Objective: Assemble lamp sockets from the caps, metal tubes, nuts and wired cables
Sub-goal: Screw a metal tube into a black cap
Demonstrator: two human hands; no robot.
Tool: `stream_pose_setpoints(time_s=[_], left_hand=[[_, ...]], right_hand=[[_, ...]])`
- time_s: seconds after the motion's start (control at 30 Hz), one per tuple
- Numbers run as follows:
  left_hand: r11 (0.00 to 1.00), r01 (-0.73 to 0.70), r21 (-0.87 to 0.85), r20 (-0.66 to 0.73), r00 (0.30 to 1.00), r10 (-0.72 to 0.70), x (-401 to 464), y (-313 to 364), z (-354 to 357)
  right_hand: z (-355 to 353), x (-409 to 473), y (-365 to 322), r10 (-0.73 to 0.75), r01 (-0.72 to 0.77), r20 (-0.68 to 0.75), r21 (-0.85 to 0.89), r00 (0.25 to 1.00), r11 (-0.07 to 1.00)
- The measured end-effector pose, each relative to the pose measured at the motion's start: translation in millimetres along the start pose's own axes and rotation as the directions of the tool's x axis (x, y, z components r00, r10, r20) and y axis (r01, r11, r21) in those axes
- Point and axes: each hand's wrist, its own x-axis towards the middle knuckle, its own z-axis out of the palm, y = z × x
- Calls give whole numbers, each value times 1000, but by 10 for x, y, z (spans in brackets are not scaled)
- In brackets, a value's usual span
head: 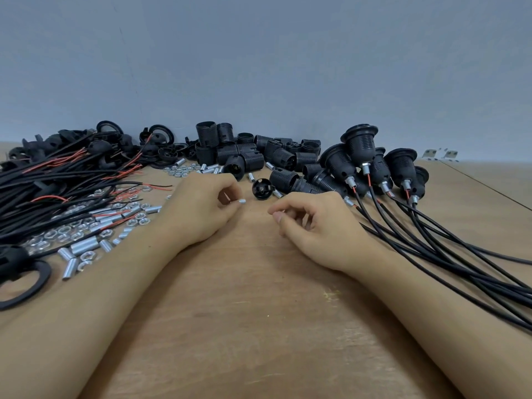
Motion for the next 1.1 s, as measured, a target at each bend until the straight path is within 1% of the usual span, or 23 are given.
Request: stream_pose_setpoints(time_s=[0.03,0.1,0.17,0.2,0.27,0.33,0.37,0.4,0.43,0.47,0.5,0.53,0.6,0.63,0.7,0.77,0.83,0.87,0.93,0.97,1.0,1.1], left_hand=[[999,-14,-41,-26,1000,13,-8,28,-2],[974,-14,-224,-36,999,6,-42,139,0],[898,20,-440,39,999,-3,-85,272,22],[854,24,-519,67,998,13,-106,323,36],[790,19,-613,78,996,36,-128,377,55],[749,49,-661,97,995,20,-133,398,40],[757,66,-651,102,995,1,-132,387,34],[802,70,-593,91,996,-20,-130,354,34],[884,59,-463,57,998,-36,-123,301,30],[958,50,-284,22,999,-45,-114,231,12],[994,56,-91,-2,998,-57,-99,163,-20],[994,85,69,-2,996,-85,-81,90,-52],[924,199,327,49,973,-227,-48,-48,-96],[877,246,412,65,953,-298,-37,-94,-123],[792,305,529,7,931,-364,-35,-143,-180],[736,403,543,-119,905,-408,-39,-164,-249],[691,528,495,-220,845,-488,-61,-188,-342],[664,573,481,-237,814,-530,-78,-206,-387],[613,599,516,-214,783,-584,-102,-244,-435],[615,597,515,-190,779,-597,-110,-253,-435],[643,592,487,-171,786,-594,-114,-251,-427],[754,570,326,-144,819,-556,-94,-254,-371]], right_hand=[[-2,8,2,2,-2,-12,-21,1000,1000],[-11,20,-3,5,-6,-16,-47,1000,999],[-19,24,-8,-4,4,-4,-31,1000,1000],[-22,27,-14,-7,7,-6,-3,1000,1000],[-26,36,-8,-1,3,-30,49,1000,999],[-26,41,7,-9,12,-59,51,998,999],[-22,43,14,-5,9,-67,46,998,999],[-20,43,20,7,-4,-69,40,998,999],[-18,42,30,25,-23,-69,34,997,999],[-19,40,39,46,-44,-71,30,996,999],[-20,41,51,67,-64,-76,33,995,997],[-24,36,61,82,-79,-80,40,993,996],[-31,35,73,94,-90,-83,52,992,995],[-32,35,72,95,-91,-81,56,992,994],[-31,32,63,93,-88,-76,66,993,994],[-31,28,58,91,-86,-72,69,993,994],[-32,27,56,92,-87,-68,67,993,994],[-33,25,58,93,-89,-68,68,993,994],[-34,28,65,98,-93,-69,68,993,993],[-36,29,70,102,-98,-67,65,993,993],[-35,29,72,106,-102,-63,61,992,993],[-31,24,71,113,-110,-58,55,992,992]])
